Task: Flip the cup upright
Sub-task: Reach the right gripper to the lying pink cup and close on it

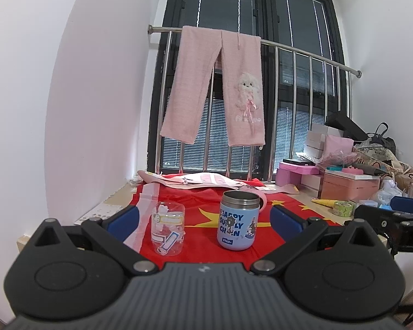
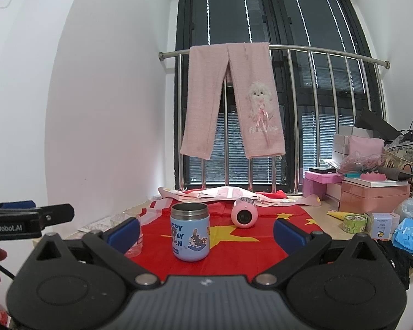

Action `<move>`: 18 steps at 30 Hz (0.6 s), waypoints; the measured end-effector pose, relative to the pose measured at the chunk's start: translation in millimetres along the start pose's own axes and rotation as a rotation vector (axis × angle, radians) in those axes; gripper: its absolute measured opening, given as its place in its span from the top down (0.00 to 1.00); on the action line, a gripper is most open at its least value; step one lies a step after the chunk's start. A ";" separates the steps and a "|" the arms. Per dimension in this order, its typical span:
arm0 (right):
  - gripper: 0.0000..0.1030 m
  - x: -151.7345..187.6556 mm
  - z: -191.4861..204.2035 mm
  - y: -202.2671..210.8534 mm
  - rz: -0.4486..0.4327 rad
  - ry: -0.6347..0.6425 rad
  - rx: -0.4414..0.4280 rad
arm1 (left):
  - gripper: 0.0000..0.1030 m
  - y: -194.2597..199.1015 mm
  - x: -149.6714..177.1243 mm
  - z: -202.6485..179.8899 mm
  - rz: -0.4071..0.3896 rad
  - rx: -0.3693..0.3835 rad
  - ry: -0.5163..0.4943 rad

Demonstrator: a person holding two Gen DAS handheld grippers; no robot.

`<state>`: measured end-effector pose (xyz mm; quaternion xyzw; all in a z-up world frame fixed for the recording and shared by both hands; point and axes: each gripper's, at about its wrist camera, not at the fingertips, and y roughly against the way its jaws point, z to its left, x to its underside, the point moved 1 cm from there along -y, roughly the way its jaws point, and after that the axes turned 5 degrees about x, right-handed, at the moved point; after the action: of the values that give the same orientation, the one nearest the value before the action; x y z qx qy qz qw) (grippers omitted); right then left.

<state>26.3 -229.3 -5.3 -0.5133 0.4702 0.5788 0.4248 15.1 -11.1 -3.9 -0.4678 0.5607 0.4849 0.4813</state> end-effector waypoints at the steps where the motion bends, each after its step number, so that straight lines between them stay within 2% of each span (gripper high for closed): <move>1: 0.00 0.3 0.0 -2.8 0.001 0.004 0.000 | 0.00 -1.9 -1.1 -0.6 0.002 0.001 -0.001; 11: 0.00 -2.8 -15.4 -41.3 0.044 -0.003 -0.008 | 0.00 -43.1 -11.4 -8.5 0.040 0.003 0.003; 18: 0.00 -10.6 -34.1 -95.4 0.087 -0.009 -0.015 | 0.00 -96.3 -28.1 -14.9 0.062 0.014 0.013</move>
<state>127.1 -244.0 -6.2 -0.4929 0.4860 0.6024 0.3974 112.0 -33.2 16.0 -0.4498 0.5813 0.4929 0.4656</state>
